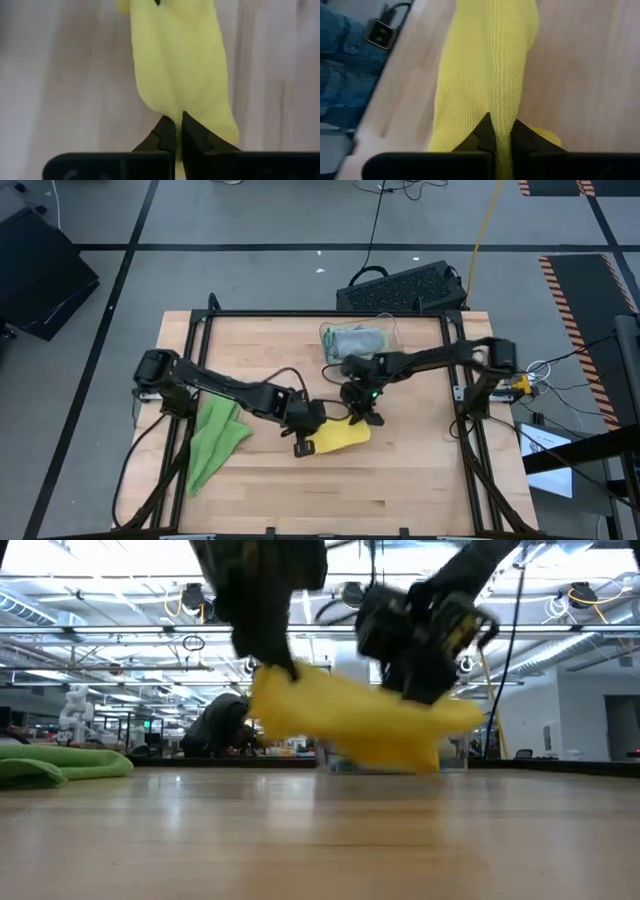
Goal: Fold microfiber towels
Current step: Put the yellow towel in the transparent bin
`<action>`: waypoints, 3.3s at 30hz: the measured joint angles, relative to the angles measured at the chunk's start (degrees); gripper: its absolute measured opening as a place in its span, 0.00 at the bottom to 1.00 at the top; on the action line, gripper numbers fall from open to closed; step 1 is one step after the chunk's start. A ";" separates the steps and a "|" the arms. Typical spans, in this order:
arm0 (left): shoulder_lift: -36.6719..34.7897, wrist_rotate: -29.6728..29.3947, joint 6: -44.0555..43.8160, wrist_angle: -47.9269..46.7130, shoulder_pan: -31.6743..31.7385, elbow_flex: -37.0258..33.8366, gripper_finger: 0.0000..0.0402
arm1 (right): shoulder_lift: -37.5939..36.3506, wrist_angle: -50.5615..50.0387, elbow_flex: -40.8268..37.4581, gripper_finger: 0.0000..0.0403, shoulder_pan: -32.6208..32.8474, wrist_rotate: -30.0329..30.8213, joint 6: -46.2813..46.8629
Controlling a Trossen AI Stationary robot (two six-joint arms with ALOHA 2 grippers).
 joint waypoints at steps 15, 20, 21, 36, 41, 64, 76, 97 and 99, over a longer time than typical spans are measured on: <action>-7.56 3.10 14.70 15.72 15.92 -0.02 0.03 | -19.78 -9.33 0.67 0.02 -14.24 0.10 8.68; -7.14 7.17 19.21 15.64 22.65 -0.04 0.01 | -19.65 -15.49 5.77 0.01 -20.72 1.42 5.64; -7.13 7.88 20.21 16.03 24.10 -0.04 0.01 | -19.63 -16.60 6.48 0.01 -22.07 1.48 4.66; 2.36 16.46 27.07 28.48 38.12 -0.02 0.03 | -11.56 -11.95 8.35 0.02 -38.04 -0.47 -1.25; 3.67 19.33 25.68 28.37 40.43 -0.02 0.01 | -7.54 -11.57 8.36 0.03 -40.61 -3.46 -3.38; -2.89 15.79 19.30 30.47 43.98 -0.02 0.45 | -4.21 -7.64 8.35 0.36 -41.26 9.19 -8.70; 4.49 8.46 17.82 44.08 39.48 -0.04 0.19 | -11.66 -8.39 8.34 0.46 -41.24 11.98 -10.74; 5.07 5.11 13.59 46.09 41.41 -0.02 0.04 | -15.19 -4.58 6.50 0.15 -29.99 9.71 10.54; 4.04 5.72 11.54 47.44 41.66 0.00 0.02 | -14.77 -2.05 4.11 0.08 -29.64 11.90 11.95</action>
